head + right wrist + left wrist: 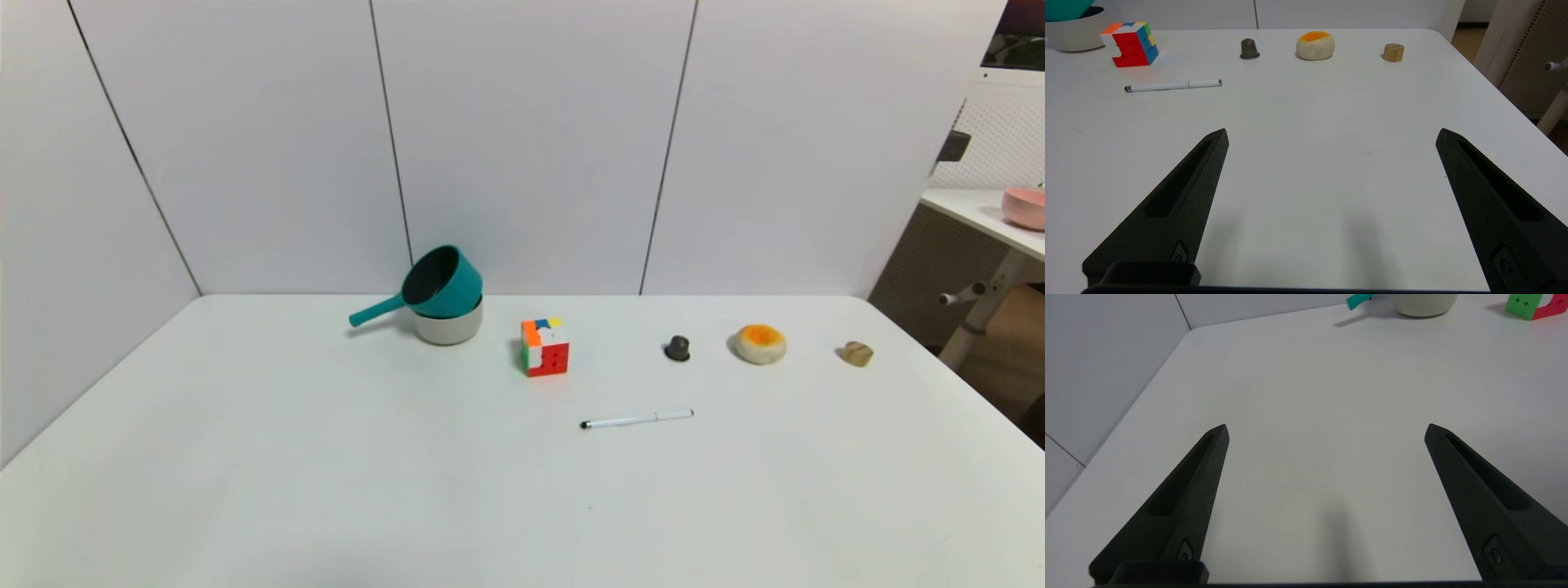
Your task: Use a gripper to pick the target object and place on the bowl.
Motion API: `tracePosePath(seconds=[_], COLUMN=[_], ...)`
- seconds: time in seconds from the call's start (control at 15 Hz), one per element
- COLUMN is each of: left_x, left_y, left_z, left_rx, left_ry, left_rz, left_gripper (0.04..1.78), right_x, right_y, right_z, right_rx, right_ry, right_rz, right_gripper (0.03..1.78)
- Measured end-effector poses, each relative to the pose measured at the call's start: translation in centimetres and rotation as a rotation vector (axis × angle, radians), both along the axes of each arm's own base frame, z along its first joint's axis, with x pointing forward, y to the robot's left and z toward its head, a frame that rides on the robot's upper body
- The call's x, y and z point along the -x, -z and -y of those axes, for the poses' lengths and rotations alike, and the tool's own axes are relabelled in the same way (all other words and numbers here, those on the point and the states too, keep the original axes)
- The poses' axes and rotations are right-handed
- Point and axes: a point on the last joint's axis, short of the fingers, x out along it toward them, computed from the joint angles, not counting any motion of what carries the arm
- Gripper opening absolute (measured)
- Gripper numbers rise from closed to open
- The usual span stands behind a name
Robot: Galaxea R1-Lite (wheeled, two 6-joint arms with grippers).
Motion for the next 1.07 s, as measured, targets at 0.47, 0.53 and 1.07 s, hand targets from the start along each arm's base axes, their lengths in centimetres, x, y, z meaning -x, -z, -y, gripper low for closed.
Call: tracePosePath(seconds=[0.47,0.53,1.07], left_x=[0.7,0.7,0.68], left_y=[1.31,1.31,1.29], left_z=[0.04,0.03,0.03], left_rx=[0.063,0.064,0.08], left_ry=[0.011,0.01,0.006], left_rz=[0.021,0.024,0.035], left_gripper=[1.7,1.7,1.71], right_x=[0.0,0.0,0.0], right_y=[0.0,0.0,0.0], right_z=[0.0,0.0,0.0], right_rx=[0.0,0.0,0.0], right_ry=[0.0,0.0,-0.001], right_rz=[0.0,0.0,0.0], right_gripper=[1.75,1.75,1.75])
